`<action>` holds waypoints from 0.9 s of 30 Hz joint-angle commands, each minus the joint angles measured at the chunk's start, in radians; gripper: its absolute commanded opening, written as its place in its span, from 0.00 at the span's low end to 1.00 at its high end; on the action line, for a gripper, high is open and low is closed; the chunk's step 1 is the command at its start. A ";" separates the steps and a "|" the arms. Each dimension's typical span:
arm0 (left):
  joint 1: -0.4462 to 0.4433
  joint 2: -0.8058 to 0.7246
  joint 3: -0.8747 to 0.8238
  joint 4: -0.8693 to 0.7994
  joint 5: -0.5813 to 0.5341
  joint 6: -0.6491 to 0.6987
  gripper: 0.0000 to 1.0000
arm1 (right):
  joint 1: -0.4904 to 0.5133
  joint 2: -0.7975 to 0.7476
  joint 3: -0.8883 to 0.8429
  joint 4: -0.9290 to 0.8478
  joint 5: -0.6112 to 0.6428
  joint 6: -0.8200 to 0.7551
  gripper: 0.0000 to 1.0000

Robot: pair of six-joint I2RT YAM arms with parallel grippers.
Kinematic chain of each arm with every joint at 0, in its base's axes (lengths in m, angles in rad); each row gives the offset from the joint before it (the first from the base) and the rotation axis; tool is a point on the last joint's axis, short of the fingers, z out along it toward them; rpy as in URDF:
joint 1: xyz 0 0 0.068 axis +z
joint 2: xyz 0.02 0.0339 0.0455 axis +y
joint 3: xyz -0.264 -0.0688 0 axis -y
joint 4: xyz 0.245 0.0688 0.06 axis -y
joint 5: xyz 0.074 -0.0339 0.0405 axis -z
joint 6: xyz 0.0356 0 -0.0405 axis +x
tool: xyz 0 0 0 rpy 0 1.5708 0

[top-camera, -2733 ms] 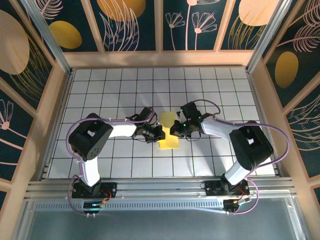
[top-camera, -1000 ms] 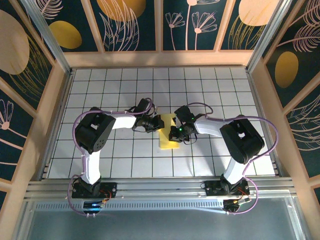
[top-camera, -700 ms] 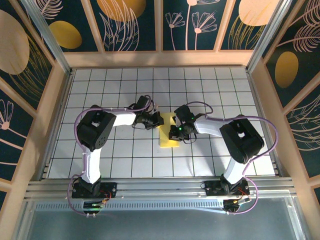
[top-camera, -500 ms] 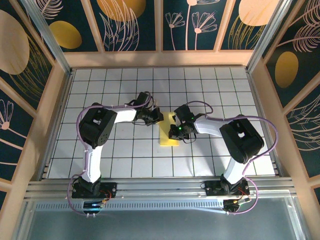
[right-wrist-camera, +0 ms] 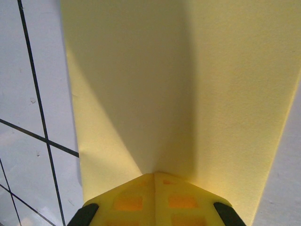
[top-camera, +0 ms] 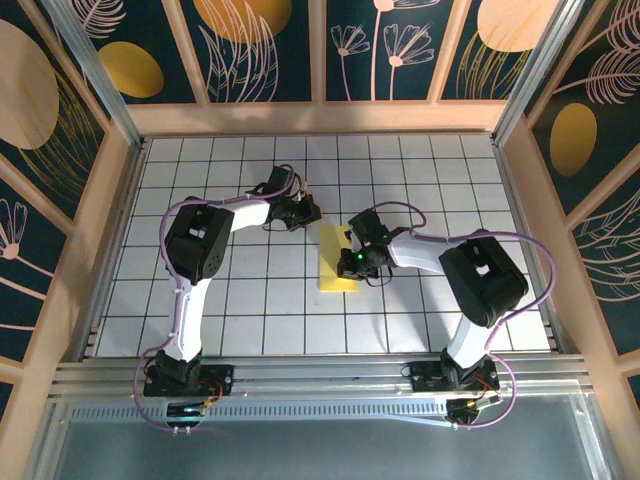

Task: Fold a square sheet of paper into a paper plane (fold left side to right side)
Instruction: Hold the square sheet of paper at the center of the table.

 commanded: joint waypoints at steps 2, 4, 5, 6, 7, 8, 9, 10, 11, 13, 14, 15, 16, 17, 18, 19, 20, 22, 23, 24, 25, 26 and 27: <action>0.021 -0.019 -0.024 -0.016 -0.093 0.040 0.00 | 0.000 0.036 -0.054 -0.102 0.043 0.015 0.00; 0.022 -0.073 -0.054 -0.007 -0.102 0.050 0.00 | -0.001 0.032 -0.054 -0.089 0.031 0.022 0.00; 0.021 -0.107 -0.075 -0.003 -0.107 0.052 0.00 | -0.001 0.029 -0.055 -0.083 0.028 0.027 0.00; 0.021 -0.136 -0.094 0.000 -0.110 0.054 0.00 | -0.001 0.027 -0.055 -0.079 0.025 0.028 0.00; 0.021 -0.172 -0.120 0.005 -0.108 0.054 0.00 | -0.001 0.025 -0.055 -0.073 0.024 0.033 0.00; 0.021 -0.211 -0.153 0.014 -0.100 0.052 0.00 | -0.001 0.023 -0.053 -0.070 0.023 0.036 0.00; 0.020 -0.243 -0.186 0.023 -0.089 0.045 0.00 | -0.001 0.023 -0.053 -0.067 0.024 0.037 0.00; 0.018 -0.280 -0.227 0.038 -0.075 0.032 0.00 | 0.000 0.022 -0.053 -0.065 0.024 0.039 0.00; 0.014 -0.314 -0.274 0.056 -0.057 0.017 0.00 | -0.001 0.022 -0.054 -0.063 0.025 0.039 0.00; -0.003 -0.368 -0.347 0.083 -0.026 -0.007 0.00 | -0.001 0.020 -0.053 -0.057 0.028 0.042 0.00; -0.015 -0.388 -0.378 0.089 -0.015 -0.017 0.00 | 0.000 0.020 -0.054 -0.056 0.030 0.043 0.00; -0.030 -0.402 -0.397 0.089 -0.010 -0.021 0.00 | -0.001 0.020 -0.053 -0.056 0.031 0.044 0.00; -0.048 -0.414 -0.415 0.088 -0.005 -0.028 0.00 | -0.001 0.021 -0.053 -0.056 0.031 0.043 0.00; -0.068 -0.418 -0.426 0.089 0.002 -0.036 0.00 | 0.000 0.019 -0.052 -0.058 0.033 0.044 0.00; -0.087 -0.414 -0.433 0.092 0.008 -0.046 0.00 | -0.001 0.020 -0.052 -0.059 0.033 0.042 0.00; -0.108 -0.408 -0.437 0.099 0.017 -0.055 0.00 | 0.000 0.020 -0.052 -0.061 0.034 0.042 0.00; -0.125 -0.399 -0.440 0.108 0.022 -0.062 0.00 | 0.000 0.020 -0.051 -0.061 0.034 0.041 0.00; -0.155 -0.373 -0.437 0.126 0.023 -0.082 0.00 | -0.001 0.019 -0.053 -0.062 0.036 0.042 0.00; -0.162 -0.360 -0.437 0.137 0.022 -0.090 0.00 | 0.001 0.019 -0.054 -0.063 0.037 0.042 0.00; -0.168 -0.347 -0.435 0.149 0.021 -0.099 0.00 | 0.000 0.018 -0.053 -0.063 0.037 0.042 0.00; -0.169 -0.334 -0.431 0.155 0.015 -0.106 0.00 | 0.001 0.018 -0.053 -0.063 0.036 0.043 0.00; -0.168 -0.325 -0.424 0.155 0.007 -0.113 0.00 | 0.002 0.018 -0.053 -0.063 0.036 0.044 0.00; -0.169 -0.315 -0.414 0.145 -0.006 -0.110 0.00 | 0.003 0.019 -0.054 -0.063 0.036 0.045 0.00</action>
